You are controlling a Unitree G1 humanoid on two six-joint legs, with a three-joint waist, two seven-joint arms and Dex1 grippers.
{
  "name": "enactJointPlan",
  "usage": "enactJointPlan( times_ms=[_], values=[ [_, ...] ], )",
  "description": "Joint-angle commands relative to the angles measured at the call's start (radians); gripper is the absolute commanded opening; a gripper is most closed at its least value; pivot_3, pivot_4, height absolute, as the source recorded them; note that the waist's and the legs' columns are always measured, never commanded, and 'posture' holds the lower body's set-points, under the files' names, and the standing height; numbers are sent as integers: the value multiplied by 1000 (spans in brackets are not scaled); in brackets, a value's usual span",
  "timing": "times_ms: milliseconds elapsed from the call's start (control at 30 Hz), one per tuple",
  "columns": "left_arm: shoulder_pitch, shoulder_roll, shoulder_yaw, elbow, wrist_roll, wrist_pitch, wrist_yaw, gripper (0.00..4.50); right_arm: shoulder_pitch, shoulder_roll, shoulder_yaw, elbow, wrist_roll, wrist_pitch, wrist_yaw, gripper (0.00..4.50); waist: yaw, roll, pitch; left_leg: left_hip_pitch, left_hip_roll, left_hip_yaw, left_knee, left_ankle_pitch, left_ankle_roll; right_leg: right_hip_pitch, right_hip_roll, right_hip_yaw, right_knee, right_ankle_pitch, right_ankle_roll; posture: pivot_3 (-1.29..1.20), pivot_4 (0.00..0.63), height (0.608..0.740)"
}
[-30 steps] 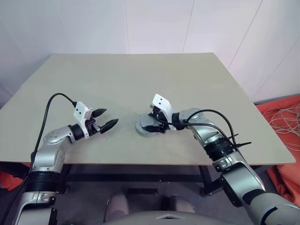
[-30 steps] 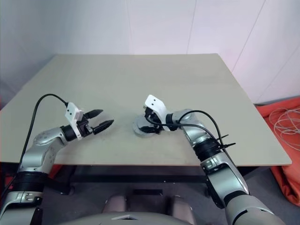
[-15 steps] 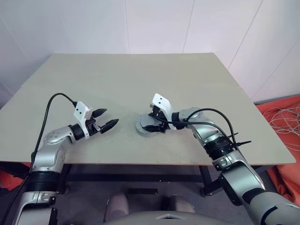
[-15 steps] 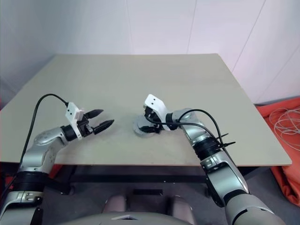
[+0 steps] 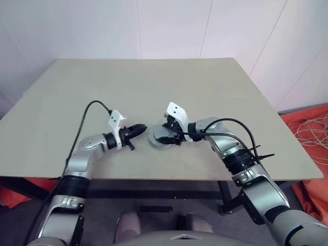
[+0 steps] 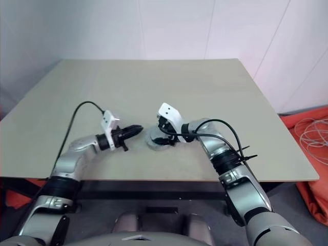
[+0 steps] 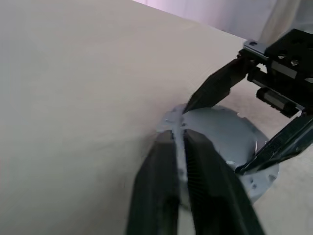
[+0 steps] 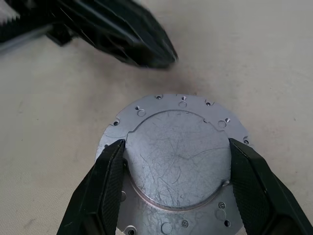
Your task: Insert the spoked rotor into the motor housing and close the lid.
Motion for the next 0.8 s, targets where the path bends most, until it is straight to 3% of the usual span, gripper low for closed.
enactJointPlan(
  times_ms=[33, 267, 700, 800],
  values=[
    [-44, -11, -1, 52, 24, -44, 4, 0, 5, -5, 13, 8, -9, 17, 5, 3151, -1, 0, 0, 0, 0, 0, 0, 0, 0, 0, 0, 0, 0, 0, 0, 0, 0, 740],
    [-80, -33, -38, 149, 77, -52, 1, 0, 2, -5, 14, 7, -11, 16, 6, 3151, 0, 0, 0, 0, -1, 0, -1, 0, 0, 0, -1, 0, -1, 0, 0, 0, 0, 740],
    [-73, -49, -74, 147, 104, -23, -15, 0, 10, -11, 19, -20, -1, 34, 25, 3151, 1, 0, 0, 0, -2, 0, -1, 0, 0, 3, -1, 0, -1, 0, 1, 0, 0, 740],
    [-74, -53, -76, 140, 103, -15, -16, 0, 13, -17, 19, -34, 6, 45, 36, 4176, 3, 0, 0, 1, -2, 0, -2, 0, 0, 4, -3, 0, -2, -1, 1, 0, 0, 740]
  ],
)
